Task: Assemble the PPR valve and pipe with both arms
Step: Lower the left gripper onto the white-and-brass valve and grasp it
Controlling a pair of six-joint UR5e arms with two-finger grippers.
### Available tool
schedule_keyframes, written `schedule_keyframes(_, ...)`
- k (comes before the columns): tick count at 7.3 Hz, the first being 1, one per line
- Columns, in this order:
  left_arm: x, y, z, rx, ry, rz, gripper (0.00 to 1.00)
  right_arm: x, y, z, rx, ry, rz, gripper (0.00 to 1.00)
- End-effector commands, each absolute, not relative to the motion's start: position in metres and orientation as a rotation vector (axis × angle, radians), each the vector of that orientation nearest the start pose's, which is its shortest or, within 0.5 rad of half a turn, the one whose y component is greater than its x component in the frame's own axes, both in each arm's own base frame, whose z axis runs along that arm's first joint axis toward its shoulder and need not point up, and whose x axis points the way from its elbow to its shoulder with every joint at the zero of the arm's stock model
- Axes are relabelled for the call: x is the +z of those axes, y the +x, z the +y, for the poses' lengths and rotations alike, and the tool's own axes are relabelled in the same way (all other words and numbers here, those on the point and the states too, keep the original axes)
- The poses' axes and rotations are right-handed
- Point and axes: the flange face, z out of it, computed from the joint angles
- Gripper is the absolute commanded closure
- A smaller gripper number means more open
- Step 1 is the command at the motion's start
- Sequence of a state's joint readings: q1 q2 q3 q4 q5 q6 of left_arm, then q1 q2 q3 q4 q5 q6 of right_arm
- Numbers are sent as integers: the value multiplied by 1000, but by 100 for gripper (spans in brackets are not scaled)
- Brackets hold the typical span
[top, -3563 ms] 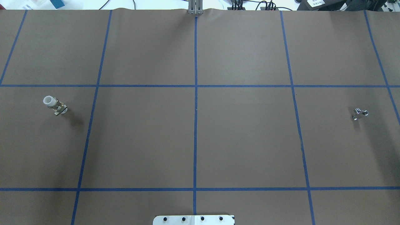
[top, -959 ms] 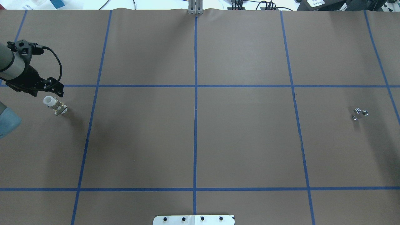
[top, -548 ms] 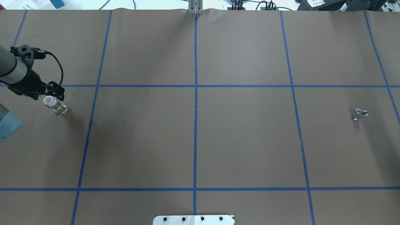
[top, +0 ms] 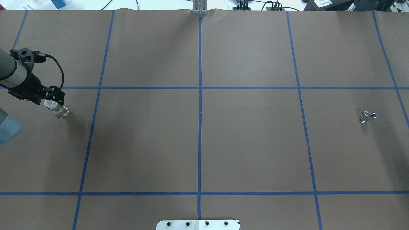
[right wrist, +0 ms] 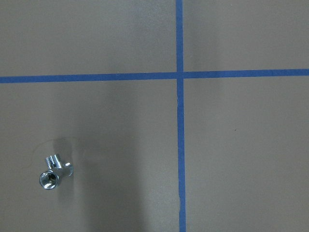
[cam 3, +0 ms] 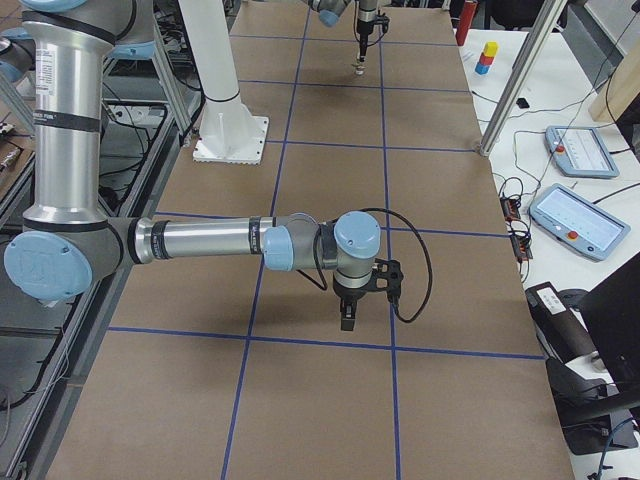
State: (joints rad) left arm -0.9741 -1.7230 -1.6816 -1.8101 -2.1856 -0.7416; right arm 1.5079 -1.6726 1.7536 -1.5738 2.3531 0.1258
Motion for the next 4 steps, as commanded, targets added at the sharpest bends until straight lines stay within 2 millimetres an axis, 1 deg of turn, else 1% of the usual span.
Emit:
schedule_keyframes(1, 504, 257, -514, 16, 6, 774, 45, 617, 35, -456, 30, -1, -785, 1)
schedule_keyframes(2, 505, 257, -514, 15, 4, 772, 64, 618, 35, -455, 30, -3, -785, 1)
schedule_keyframes(3, 502, 257, -513, 6, 1, 771, 87, 616, 35, -456, 29, 0, -785, 1)
schedule_keyframes(4, 492, 254, -511, -7, 6, 782, 100, 613, 34, -459, 27, 6, -786, 1)
